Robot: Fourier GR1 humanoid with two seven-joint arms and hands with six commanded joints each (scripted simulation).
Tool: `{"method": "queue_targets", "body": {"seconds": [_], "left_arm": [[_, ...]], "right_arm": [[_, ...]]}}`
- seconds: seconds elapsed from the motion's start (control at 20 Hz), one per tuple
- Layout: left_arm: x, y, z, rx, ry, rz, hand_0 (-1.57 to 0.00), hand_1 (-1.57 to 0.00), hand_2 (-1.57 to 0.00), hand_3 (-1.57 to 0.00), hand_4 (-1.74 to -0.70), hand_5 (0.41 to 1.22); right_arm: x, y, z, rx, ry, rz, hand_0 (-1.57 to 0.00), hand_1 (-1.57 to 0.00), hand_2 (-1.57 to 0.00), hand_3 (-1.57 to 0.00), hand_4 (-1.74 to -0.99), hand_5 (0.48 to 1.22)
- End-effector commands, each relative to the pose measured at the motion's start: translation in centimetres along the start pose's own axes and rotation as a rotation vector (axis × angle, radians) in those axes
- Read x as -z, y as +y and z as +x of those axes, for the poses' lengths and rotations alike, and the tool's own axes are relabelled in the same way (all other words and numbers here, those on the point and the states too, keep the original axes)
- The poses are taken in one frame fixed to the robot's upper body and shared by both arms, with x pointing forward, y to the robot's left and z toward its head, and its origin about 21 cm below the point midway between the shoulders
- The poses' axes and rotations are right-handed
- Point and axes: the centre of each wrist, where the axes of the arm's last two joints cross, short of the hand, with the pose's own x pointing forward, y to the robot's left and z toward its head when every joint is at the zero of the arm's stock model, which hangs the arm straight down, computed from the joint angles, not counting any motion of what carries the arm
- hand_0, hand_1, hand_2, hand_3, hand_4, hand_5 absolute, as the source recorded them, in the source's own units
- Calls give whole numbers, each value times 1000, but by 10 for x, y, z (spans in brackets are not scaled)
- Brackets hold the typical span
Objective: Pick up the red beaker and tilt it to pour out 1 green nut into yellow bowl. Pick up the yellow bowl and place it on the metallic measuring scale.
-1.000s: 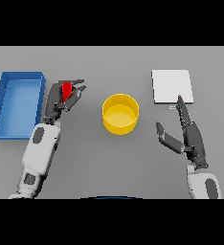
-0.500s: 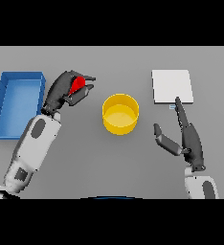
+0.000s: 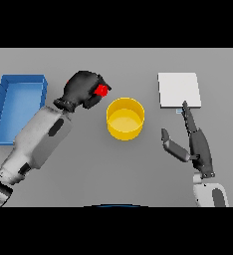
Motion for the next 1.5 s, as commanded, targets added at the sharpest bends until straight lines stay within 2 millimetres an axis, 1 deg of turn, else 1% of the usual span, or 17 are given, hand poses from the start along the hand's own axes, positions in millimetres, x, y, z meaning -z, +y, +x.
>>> {"method": "queue_targets", "body": {"seconds": [0.0, 0.1, 0.15, 0.3, 0.4, 0.45, 0.55, 0.65, 0.8, 0.85, 1.05, 1.1, 1.15, 1.25, 1.3, 1.4, 1.45], "left_arm": [[5, 2, 3, 71, -6, -17, -1570, -1570, -1570, -1570, -1740, 1166], [11, 9, 5, 198, -33, -59, -1570, -1570, -1570, -1570, -1740, 1186], [17, 8, 10, 261, -50, -95, -1570, -1570, -1570, -1570, -1740, 1193], [27, 13, 20, 444, -102, -189, -1571, -1571, -1571, -1571, -1613, 1206], [35, 16, 33, 559, -122, -254, -1571, -1571, -1571, -1571, -1656, 1212], [40, 17, 40, 593, -149, -276, -1571, -1571, -1571, -1571, -1672, 1214], [44, 17, 43, 666, -177, -318, -1571, -1571, -1571, -1571, -1694, 1216], [49, 18, 49, 749, -187, -361, -1571, -1571, -1571, -1571, -1709, 1218], [55, 18, 63, 889, -184, -400, -1571, -1571, -1571, -1571, -1725, 1219], [55, 16, 62, 934, -188, -421, -1571, -1571, -1571, -1571, -1728, 1220], [58, 13, 70, 1079, -248, -433, -1571, -1571, -1571, -1571, -1735, 1220], [59, 11, 72, 1119, -262, -430, -1571, -1571, -1571, -1571, -1735, 1221], [59, 7, 74, 1179, -282, -437, -1571, -1571, -1571, -1571, -1735, 1221], [63, 11, 80, 1276, -299, -427, -1571, -1571, -1571, -1571, -1735, 1221], [64, 8, 79, 1309, -315, -433, -1571, -1571, -1571, -1571, -1735, 1221], [66, 8, 90, 1374, -338, -439, -1571, -1571, -1571, -1571, -1734, 1221], [67, 5, 90, 1402, -341, -436, -1571, -1571, -1571, -1571, -1733, 1221]], "right_arm": [[0, 4, -3, 8, 16, 5, 1, 1, 1, 1, -1269, 722], [-1, -3, -3, 3, -1, -4, 1, 1, 1, 1, -1268, 720], [-1, 1, -3, 8, -3, -4, 1, 1, 1, 1, -1264, 717], [-1, 2, -4, 11, 0, -12, 1, 1, 1, 1, -1258, 697], [3, 2, -4, 2, 5, -25, 1, 1, 1, 1, -1245, 679], [1, 4, -3, 14, 1, -26, 1, 1, 1, 1, -1237, 671], [3, 5, -3, 26, 10, -39, 1, 1, 1, 1, -1220, 657], [-2, 7, -5, 18, -1, -35, 1, 1, 1, 1, -1198, 650], [2, 11, -6, 5, 6, -32, 1, 1, 1, 1, -1193, 648], [2, 9, -5, -1, -4, -34, 1, 1, 1, 1, -1191, 649], [-4, 7, -6, -1, 1, -46, 1, 1, 1, 1, -1180, 630], [0, 7, -6, 7, 7, -47, 1, 1, 1, 1, -1179, 627], [-1, 5, -6, -7, 4, -45, 1, 1, 1, 1, -1169, 624], [3, 6, -1, 2, 7, -50, 1, 1, 1, 1, -1164, 625], [4, 3, -3, -4, 12, -55, 1, 1, 1, 1, -1165, 626], [0, 6, -5, -26, 12, -52, 1, 1, 1, 1, -1153, 627], [-2, 5, -5, -28, 7, -51, 1, 1, 1, 1, -1157, 629]]}}
